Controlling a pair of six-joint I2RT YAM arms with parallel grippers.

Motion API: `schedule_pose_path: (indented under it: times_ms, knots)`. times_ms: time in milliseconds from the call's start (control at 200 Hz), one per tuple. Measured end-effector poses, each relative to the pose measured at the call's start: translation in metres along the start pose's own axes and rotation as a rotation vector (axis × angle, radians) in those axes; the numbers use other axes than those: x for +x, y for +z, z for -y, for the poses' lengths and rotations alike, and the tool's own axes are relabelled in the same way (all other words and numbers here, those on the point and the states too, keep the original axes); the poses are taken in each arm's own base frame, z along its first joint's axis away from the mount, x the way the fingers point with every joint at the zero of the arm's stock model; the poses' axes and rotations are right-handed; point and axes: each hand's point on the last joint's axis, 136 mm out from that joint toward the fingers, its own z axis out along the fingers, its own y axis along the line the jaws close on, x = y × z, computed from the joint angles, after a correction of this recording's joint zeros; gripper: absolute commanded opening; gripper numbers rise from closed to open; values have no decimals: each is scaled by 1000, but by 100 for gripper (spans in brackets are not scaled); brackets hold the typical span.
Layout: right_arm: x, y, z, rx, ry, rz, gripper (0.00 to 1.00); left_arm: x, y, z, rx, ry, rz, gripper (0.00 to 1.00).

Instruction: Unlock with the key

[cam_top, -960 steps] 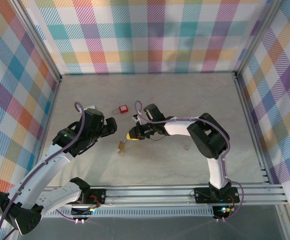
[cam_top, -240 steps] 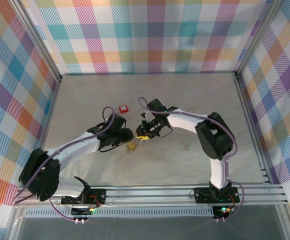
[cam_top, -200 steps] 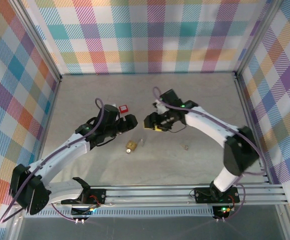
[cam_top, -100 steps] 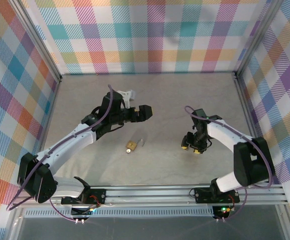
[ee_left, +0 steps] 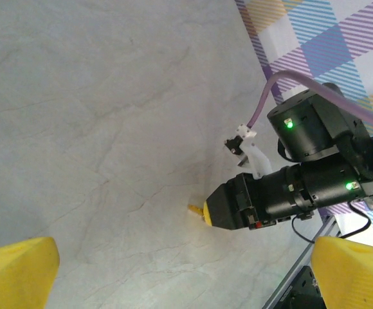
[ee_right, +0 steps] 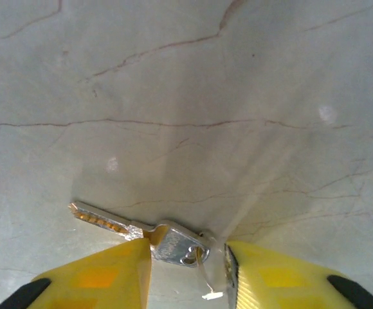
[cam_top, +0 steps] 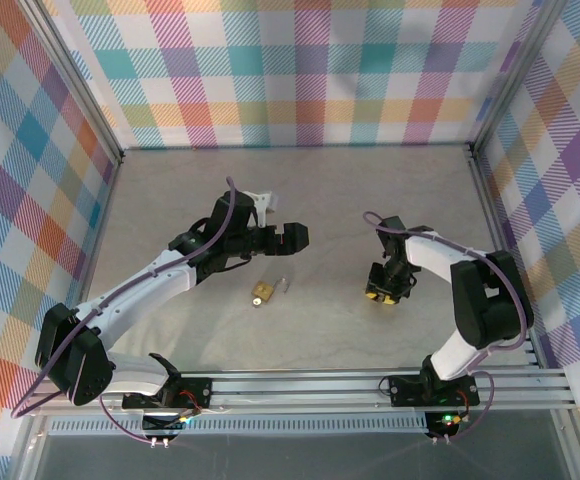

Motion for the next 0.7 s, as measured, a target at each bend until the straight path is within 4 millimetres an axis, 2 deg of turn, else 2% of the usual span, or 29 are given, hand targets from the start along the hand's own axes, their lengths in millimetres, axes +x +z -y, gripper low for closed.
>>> schedule_pose_path:
  times_ms: [195, 385, 540, 700]
  knots:
    - [-1, -1, 2, 17, 6, -1, 13, 2, 0, -2, -12, -7, -4, 100]
    - [-12, -3, -6, -21, -6, 49, 0, 10, 4, 2, -3, -29, -20, 100]
    - [-17, -9, -13, -55, -15, 85, 0, 21, 16, -2, -4, -81, -48, 100]
    - [-18, -36, -29, -150, -44, 155, 0, 26, 27, -7, 11, -168, -46, 100]
